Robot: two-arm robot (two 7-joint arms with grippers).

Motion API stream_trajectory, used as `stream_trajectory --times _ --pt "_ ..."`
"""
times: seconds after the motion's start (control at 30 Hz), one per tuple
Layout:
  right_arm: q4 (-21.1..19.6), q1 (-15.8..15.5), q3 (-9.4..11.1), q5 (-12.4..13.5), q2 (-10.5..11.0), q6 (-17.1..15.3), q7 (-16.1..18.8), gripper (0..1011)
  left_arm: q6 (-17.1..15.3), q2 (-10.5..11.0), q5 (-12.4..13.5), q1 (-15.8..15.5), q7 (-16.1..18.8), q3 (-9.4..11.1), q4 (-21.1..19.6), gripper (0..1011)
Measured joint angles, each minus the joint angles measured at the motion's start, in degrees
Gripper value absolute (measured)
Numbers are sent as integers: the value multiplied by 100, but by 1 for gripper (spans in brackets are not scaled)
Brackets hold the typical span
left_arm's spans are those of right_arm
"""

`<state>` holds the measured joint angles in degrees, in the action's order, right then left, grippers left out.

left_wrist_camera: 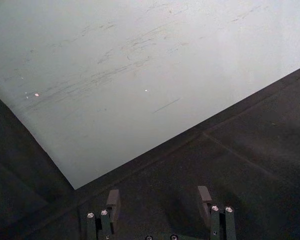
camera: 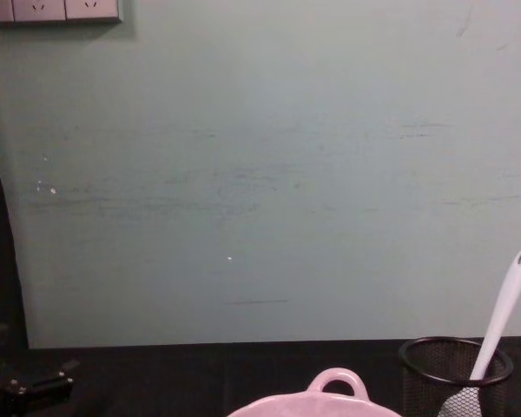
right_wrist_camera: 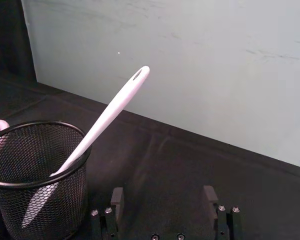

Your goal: Use the one hand to pick up the spoon and stir the clear water in the bowl.

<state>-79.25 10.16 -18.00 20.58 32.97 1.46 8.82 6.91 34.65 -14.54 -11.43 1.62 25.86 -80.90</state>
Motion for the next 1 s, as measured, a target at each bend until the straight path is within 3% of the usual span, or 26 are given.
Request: stream_trajectory --times 1.0 --pt "-11 1 -9 9 18 75 10 1002 0 0 0 0 0 0 0 1005"
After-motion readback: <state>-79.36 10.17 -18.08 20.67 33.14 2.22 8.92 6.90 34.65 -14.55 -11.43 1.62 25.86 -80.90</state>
